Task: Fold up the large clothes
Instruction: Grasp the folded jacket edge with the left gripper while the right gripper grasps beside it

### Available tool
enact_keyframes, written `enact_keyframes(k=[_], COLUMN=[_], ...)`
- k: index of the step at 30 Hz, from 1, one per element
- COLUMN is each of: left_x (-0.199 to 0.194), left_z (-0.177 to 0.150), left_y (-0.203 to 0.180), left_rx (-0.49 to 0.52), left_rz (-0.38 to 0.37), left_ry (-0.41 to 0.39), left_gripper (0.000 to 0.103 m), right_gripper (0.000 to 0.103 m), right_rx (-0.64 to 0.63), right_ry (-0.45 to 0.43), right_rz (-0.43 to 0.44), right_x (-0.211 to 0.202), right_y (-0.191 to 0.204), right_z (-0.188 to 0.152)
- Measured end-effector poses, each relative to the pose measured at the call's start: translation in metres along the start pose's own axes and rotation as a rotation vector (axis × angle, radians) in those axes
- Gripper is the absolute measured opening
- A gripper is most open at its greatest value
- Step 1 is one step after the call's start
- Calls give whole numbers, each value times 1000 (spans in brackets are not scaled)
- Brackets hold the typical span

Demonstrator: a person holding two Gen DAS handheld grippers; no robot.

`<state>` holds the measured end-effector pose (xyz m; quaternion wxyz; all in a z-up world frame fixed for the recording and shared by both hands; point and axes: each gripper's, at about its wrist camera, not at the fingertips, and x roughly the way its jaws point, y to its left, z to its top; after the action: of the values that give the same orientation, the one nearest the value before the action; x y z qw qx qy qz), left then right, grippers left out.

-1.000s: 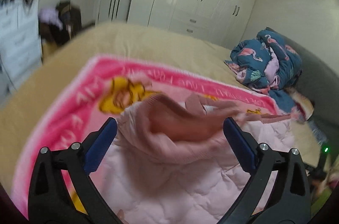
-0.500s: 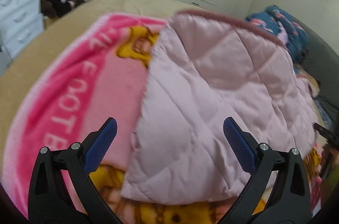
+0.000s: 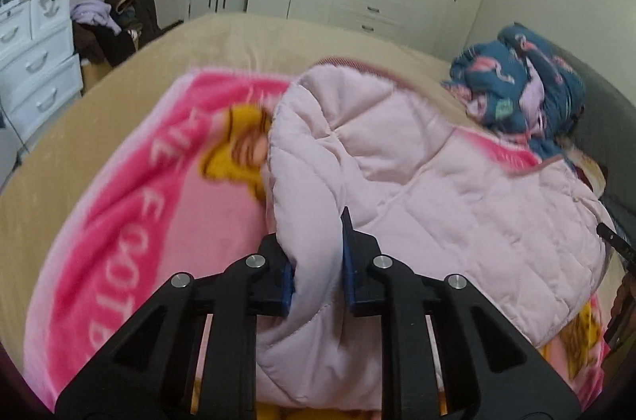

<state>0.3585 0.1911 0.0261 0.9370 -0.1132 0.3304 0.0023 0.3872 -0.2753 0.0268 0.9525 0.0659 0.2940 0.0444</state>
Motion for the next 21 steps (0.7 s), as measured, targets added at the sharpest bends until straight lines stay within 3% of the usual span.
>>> enact_keyframes(k=[5, 12, 21], left_x=[31, 78, 104], left_z=[20, 2, 1], left_y=[-10, 0, 1], left_rx=[11, 14, 32], left_rz=[66, 121, 157], left_ry=[25, 109, 126], left_gripper=[11, 12, 14], right_gripper=[22, 22, 26], right_rx=[-7, 6, 24], right_ry=[28, 130, 183], right_rz=[-84, -165, -192], right_x=[43, 101, 132], right_y=[2, -11, -17], right_z=[25, 0, -8])
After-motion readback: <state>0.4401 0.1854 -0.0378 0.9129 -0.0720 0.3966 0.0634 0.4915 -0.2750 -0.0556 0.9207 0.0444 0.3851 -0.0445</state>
